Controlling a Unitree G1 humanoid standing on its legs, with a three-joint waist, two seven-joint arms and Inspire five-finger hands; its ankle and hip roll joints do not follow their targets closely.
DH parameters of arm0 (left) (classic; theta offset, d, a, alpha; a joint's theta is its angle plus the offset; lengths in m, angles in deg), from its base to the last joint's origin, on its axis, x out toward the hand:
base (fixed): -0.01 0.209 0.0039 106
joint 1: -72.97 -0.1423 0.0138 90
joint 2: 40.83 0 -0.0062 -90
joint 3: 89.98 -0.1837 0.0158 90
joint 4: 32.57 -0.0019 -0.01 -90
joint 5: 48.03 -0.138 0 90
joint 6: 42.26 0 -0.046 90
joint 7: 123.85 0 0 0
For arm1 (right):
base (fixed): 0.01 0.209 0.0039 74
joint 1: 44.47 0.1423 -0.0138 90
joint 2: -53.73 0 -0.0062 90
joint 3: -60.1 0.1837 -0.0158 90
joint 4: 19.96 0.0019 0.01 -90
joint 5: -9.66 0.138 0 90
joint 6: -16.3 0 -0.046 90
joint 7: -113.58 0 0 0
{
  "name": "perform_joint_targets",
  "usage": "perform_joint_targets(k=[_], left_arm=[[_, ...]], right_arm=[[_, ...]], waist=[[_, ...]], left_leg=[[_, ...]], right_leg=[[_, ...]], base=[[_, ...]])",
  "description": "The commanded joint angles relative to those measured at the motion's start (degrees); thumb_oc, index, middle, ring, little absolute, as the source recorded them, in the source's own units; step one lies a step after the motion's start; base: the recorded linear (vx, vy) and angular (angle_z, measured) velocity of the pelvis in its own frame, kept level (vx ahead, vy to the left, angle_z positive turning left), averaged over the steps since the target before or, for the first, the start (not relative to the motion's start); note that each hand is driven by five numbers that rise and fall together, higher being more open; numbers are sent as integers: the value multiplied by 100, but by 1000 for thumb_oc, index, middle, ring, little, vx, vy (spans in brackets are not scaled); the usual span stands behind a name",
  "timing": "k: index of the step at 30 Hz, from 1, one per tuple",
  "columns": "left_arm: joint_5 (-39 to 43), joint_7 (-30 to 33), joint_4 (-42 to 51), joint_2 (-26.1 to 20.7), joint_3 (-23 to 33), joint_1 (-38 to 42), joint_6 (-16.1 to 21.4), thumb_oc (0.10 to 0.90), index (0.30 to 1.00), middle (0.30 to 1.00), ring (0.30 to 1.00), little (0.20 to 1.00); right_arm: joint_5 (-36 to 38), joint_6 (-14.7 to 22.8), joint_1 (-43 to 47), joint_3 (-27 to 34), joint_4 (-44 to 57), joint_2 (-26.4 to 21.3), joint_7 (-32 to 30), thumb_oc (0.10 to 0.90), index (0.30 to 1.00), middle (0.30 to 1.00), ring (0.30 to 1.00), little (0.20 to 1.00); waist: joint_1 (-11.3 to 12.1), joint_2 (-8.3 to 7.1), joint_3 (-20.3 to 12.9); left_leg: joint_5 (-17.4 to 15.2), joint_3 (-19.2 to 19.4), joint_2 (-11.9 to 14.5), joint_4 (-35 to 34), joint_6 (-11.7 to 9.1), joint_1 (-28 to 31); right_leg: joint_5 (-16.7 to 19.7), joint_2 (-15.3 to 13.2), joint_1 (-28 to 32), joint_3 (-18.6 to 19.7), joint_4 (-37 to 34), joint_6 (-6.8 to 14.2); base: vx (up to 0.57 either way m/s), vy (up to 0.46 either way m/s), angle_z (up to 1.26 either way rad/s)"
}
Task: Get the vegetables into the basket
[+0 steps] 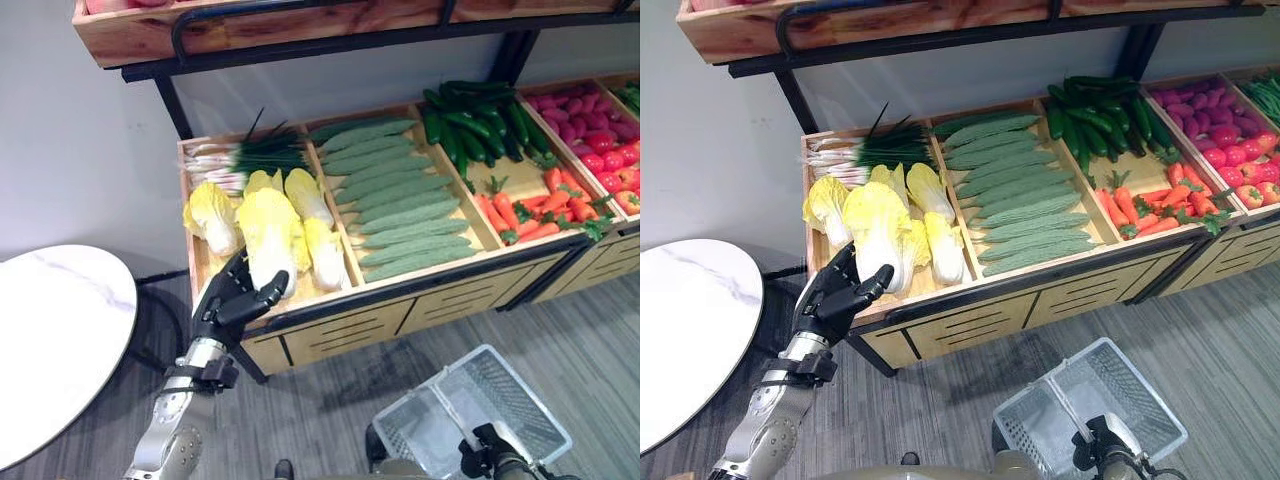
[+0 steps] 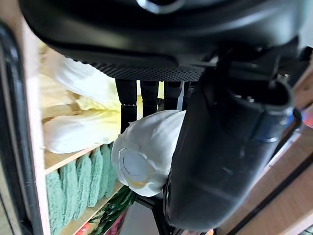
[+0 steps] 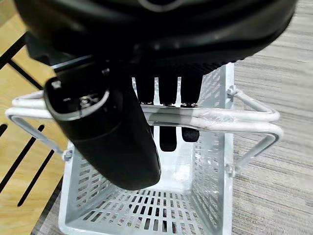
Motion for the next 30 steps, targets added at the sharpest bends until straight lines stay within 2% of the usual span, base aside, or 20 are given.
perform_joint_targets(k=[1, 2, 4, 7, 8, 9, 10, 11, 14, 15, 16, 19, 20, 22, 24, 25, 30], left_arm=[[-72, -350, 545, -288, 453, 665, 588, 400, 300, 300, 300, 300], [-72, -350, 545, -288, 453, 665, 588, 400, 300, 300, 300, 300], [-49, -382, 553, -396, 423, 755, 565, 400, 300, 300, 300, 300], [-1, -412, 515, -502, 259, 926, 535, 400, 300, 300, 300, 300], [-1, -413, 512, -502, 256, 929, 536, 400, 300, 300, 300, 300], [-13, -414, 519, -522, 221, 980, 547, 400, 300, 300, 300, 300], [-67, -393, 537, -561, 190, 1055, 603, 400, 300, 300, 300, 300], [-91, -397, 520, -574, 198, 1092, 619, 400, 300, 300, 300, 300], [-188, -357, 442, -674, 214, 1177, 626, 400, 300, 300, 300, 300], [-188, -357, 441, -677, 215, 1178, 626, 400, 300, 300, 300, 300], [-189, -365, 452, -681, 215, 1189, 613, 400, 300, 300, 300, 300], [-159, -419, 488, -677, 284, 1141, 559, 400, 300, 300, 300, 300], [-179, -456, 534, -676, 302, 1085, 510, 400, 300, 300, 300, 300], [-197, -471, 571, -681, 348, 1025, 489, 400, 300, 300, 300, 300], [-272, -461, 556, -685, 414, 982, 480, 400, 300, 300, 300, 300], [-277, -480, 544, -686, 479, 947, 473, 400, 300, 300, 300, 300], [-266, -533, 515, -635, 499, 905, 449, 400, 300, 300, 300, 300]], right_arm=[[35, 146, 215, -23, -129, -93, -72, 400, 300, 300, 300, 300], [35, 146, 215, -23, -129, -93, -71, 400, 300, 300, 300, 300], [48, 118, 285, 49, -130, -187, -93, 400, 300, 300, 300, 300], [147, 68, 298, 229, -8, -224, -131, 400, 300, 300, 300, 300], [147, 67, 296, 231, -6, -223, -130, 400, 300, 300, 300, 300], [187, 60, 306, 271, 45, -212, -144, 400, 300, 300, 300, 300], [232, 39, 358, 296, 108, -191, -167, 400, 300, 300, 300, 300], [242, 23, 396, 284, 146, -173, -169, 400, 300, 300, 300, 300], [300, 38, 434, 253, 238, -77, -193, 400, 300, 300, 300, 300], [300, 37, 436, 253, 238, -74, -193, 400, 300, 300, 300, 300], [289, 35, 444, 255, 197, -78, -196, 400, 300, 300, 300, 300], [210, 35, 450, 238, 155, -94, -185, 400, 300, 300, 300, 300], [192, 28, 451, 261, 111, -100, -186, 400, 300, 300, 300, 300], [174, 26, 471, 253, 101, -102, -202, 400, 300, 300, 300, 300], [180, 41, 484, 207, 178, -86, -186, 400, 300, 300, 300, 300], [160, 46, 491, 184, 225, -75, -181, 400, 300, 300, 300, 300], [134, 39, 403, 182, 249, -55, -173, 400, 300, 300, 300, 300]], waist=[[-49, -519, -77], [-47, -519, -75], [-5, -629, 159], [-72, -705, 254], [-63, -706, 253], [-124, -740, 284], [-181, -785, 353], [-201, -796, 396], [-131, -691, 475], [-134, -703, 458], [-68, -644, 485], [19, -568, 425], [118, -530, 356], [216, -507, 272], [302, -591, 190], [380, -637, 169], [299, -652, 115]], left_leg=[[-218, -261, 161, 33, -182, 99], [-219, -260, 161, 33, -182, 102], [-439, -274, 22, 692, -108, -277], [-631, -103, -195, 970, 78, -443], [-634, -95, -196, 974, 80, -445], [-651, -17, -262, 985, 123, -455], [-661, 151, -385, 1013, 182, -517], [-656, 267, -407, 1010, 205, -552], [-657, 645, -260, 1081, 288, -615], [-637, 648, -271, 1074, 289, -637], [-639, 735, -217, 1075, 307, -640], [-543, 1030, -158, 1013, 333, -671], [-535, 1262, -111, 1029, 364, -684], [-646, 1450, -81, 1085, 337, -644], [-671, 1707, -84, 1119, 304, -634], [-677, 1879, -57, 1119, 279, -592], [-645, 2095, 117, 1257, 178, -534]], right_leg=[[-543, -507, 394, 92, 34, 492], [-544, -507, 396, 94, 34, 492], [-478, -627, 353, 143, 100, 511], [-277, -812, 43, 335, 382, 691], [-277, -812, 36, 344, 385, 692], [-34, -862, -83, 447, 445, 774], [469, -961, -347, 638, 460, 934], [695, -1009, -512, 688, 440, 982], [368, -1065, -602, 148, 649, 829], [377, -1075, -629, 155, 649, 829], [154, -1101, -564, -172, 832, 749], [-261, -1121, -326, -609, 1323, 641], [-446, -1201, -117, -911, 1648, 601], [-611, -1310, 133, -1146, 1917, 655], [-630, -1316, 378, -1332, 1644, 691], [-604, -1334, 417, -1585, 1453, 724], [-808, -1179, 533, -1697, 1092, 666]], base=[[10, 31, -3], [-43, 36, -4], [-120, 91, -2], [-110, 230, -3], [-90, 182, -25], [-138, 199, -39], [-211, 242, -44], [-269, 253, -111], [-176, 141, -106], [-118, 82, -87], [-101, 78, -88], [-156, 111, -53], [-143, 76, -74], [-44, 37, -79], [-26, -43, -65], [-25, -92, -52], [12, -128, -55]])
